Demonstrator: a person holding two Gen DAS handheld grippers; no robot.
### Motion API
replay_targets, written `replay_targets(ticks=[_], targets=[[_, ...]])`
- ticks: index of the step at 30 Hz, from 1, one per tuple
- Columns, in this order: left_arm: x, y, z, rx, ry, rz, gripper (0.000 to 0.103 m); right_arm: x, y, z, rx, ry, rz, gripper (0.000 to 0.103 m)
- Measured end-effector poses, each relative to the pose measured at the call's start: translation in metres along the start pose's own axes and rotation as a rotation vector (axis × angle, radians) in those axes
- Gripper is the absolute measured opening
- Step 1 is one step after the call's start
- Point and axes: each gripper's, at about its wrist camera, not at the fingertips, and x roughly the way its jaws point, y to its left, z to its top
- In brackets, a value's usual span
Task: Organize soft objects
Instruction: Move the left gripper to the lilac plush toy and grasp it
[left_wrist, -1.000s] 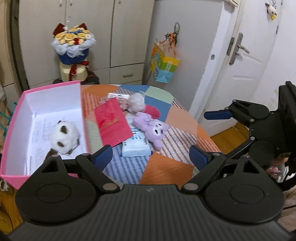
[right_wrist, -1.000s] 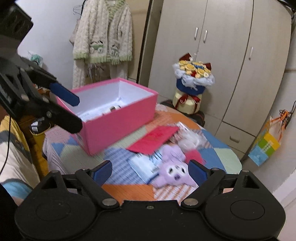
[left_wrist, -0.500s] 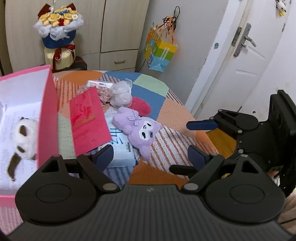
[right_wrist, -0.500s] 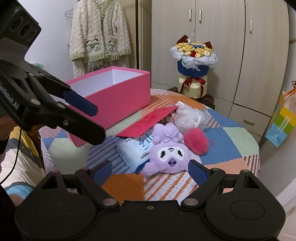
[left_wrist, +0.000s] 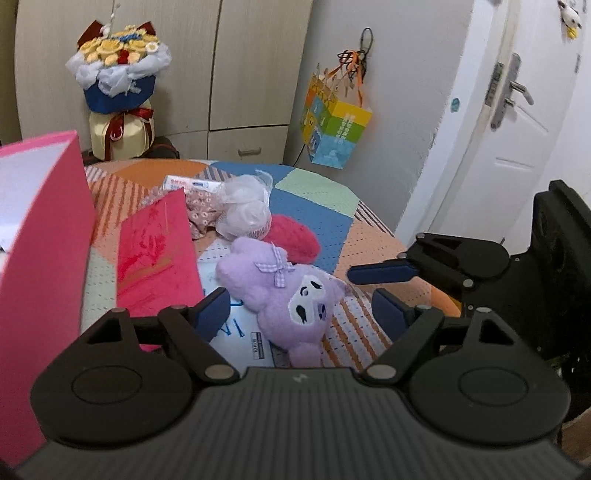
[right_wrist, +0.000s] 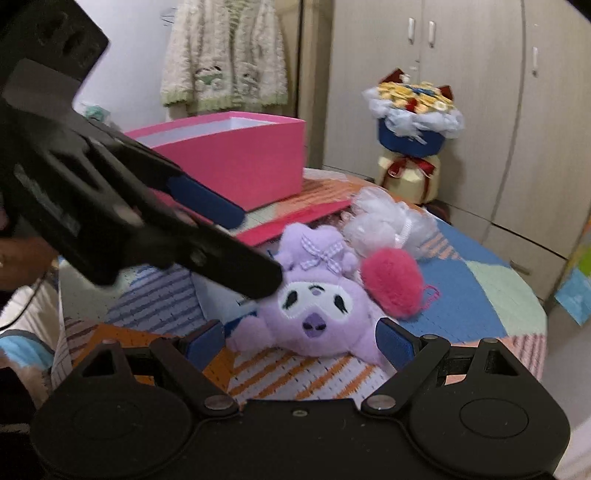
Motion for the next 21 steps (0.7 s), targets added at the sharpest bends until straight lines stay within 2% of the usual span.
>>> replay_targets(ticks=[2, 5, 7, 11, 16, 18, 21], targets=[[0.008, 0.003, -0.001, -0.032, 0.003, -0.005, 0.08, 0.005, 0.0, 0.001, -0.025, -0.011, 0.015, 0.092], [0.018, 0.009, -0.003, -0.087, 0.016, -0.02, 0.072, 0.015, -0.002, 0.003, -0.038, -0.003, 0.017, 0.092], [0.025, 0.011, -0.006, -0.107, 0.032, -0.005, 0.064, 0.022, -0.006, 0.003, -0.027, 0.007, 0.019, 0.092], [0.032, 0.013, -0.013, -0.117, 0.065, 0.001, 0.058, 0.032, -0.015, 0.0, 0.022, 0.023, 0.044, 0.094], [0.031, 0.01, -0.016, -0.12, 0.04, -0.013, 0.051, 0.032, -0.015, -0.002, 0.028, 0.018, 0.047, 0.094], [0.034, 0.006, -0.017, -0.112, 0.03, 0.002, 0.049, 0.034, -0.014, -0.003, 0.024, 0.025, 0.036, 0.094], [0.037, 0.003, -0.019, -0.114, 0.024, 0.038, 0.038, 0.039, -0.014, -0.002, 0.036, 0.039, 0.022, 0.094]])
